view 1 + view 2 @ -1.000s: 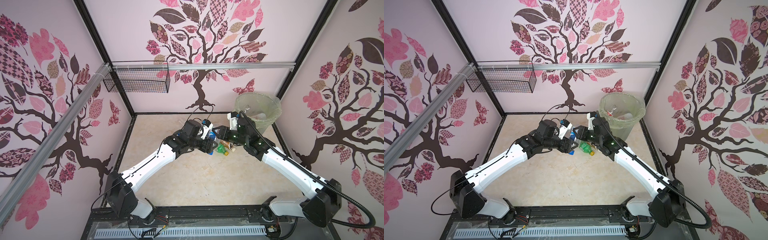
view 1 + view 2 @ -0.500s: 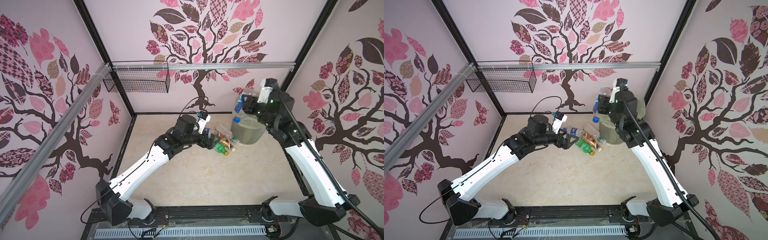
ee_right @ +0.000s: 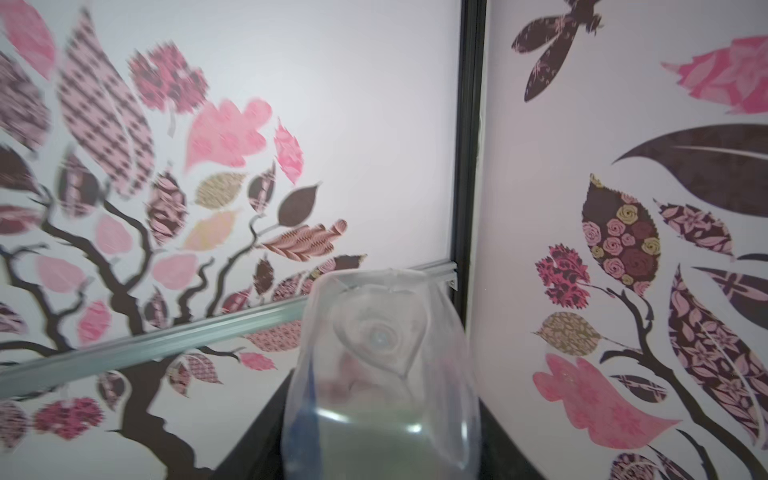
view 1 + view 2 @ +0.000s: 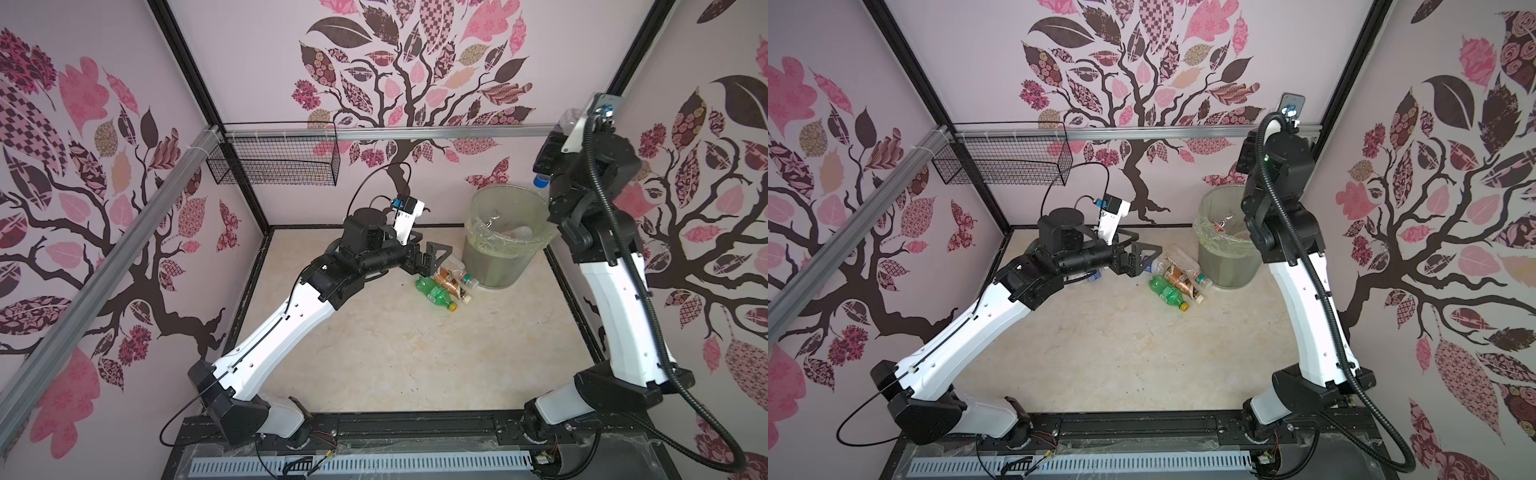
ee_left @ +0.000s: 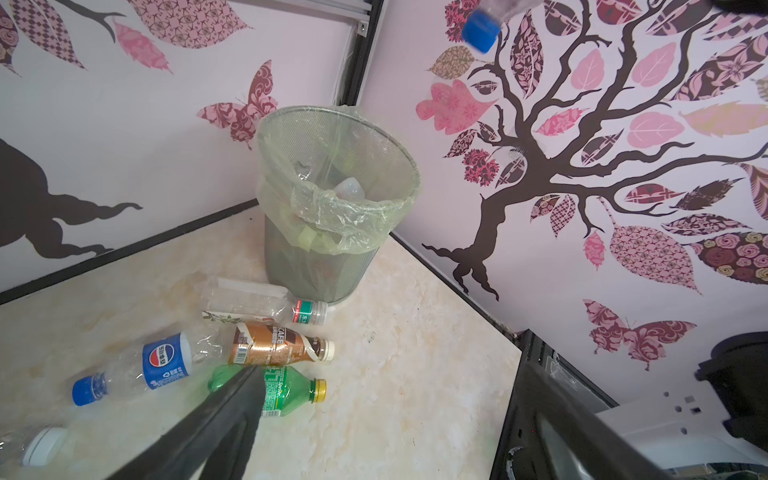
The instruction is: Throw the plastic bottles in the bin
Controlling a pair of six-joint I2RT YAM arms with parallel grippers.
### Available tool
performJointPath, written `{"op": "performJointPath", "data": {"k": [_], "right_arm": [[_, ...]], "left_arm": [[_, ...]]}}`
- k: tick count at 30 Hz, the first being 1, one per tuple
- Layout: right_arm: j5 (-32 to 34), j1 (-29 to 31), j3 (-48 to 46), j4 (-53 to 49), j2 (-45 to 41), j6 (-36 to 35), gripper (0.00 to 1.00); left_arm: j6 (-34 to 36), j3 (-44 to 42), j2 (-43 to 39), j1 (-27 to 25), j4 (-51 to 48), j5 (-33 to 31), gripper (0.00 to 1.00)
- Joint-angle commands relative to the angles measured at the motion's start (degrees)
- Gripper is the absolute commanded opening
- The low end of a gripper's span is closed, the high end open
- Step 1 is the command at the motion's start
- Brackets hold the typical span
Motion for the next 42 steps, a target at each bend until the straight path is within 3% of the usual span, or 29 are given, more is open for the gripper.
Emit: {"op": "performJointPath", "data": {"k": [1,4,6,8,17,25,30,34,35,42], "right_arm": [[2.59,-3.23,-11.07,1.2,5.03,0.04,0.67],[5.35,-3.57,-14.6,1.65,6.19,-1.22,0.77],[5.95,-3.57,-15.77,2.14,4.12,-0.76,0.93],[4.99,-3.57,-17.08,3.0,1.57,-0.38,0.99],[0.73,-3.57,-16.73,-1.64,-3.12,2.82,0.99],[-7.67,-0.51,-19.49,-5.76,-9.03,10.37,0.99],[-9.85,7.79,-23.89,-6.1,-11.89,13.58,1.0],[-15.68,11.53,-30.14,-5.6,-13.22,18.42,1.0],[-15.73,13.17,-32.01,-5.09,-13.44,18.88,1.0],[-19.67,24.07,-41.57,-3.13,-11.62,21.7,1.0]], "left_arm": [[1.22,-1.56,-0.03,-0.14,0.16,-0.05,0.98],[1.73,-2.98,-0.69,-0.18,-0.32,0.19,0.98],[2.01,-3.52,-0.9,-0.18,-0.81,-0.31,0.98],[1.93,-4.08,-0.77,-0.14,-1.09,-0.45,0.98],[-1.37,-6.72,-1.12,-0.16,-0.79,-1.1,0.98],[-2.05,-6.31,-1.47,1.3,-7.47,-9.26,0.98],[-4.13,-6.31,-0.93,8.29,-12.11,-10.84,0.98],[-2.87,-6.12,1.01,13.37,-16.86,-18.66,0.98],[-2.86,-5.52,2.44,14.76,-19.24,-21.83,0.98],[-2.45,-4.7,12.89,24.38,-22.92,-27.87,0.98]]}}
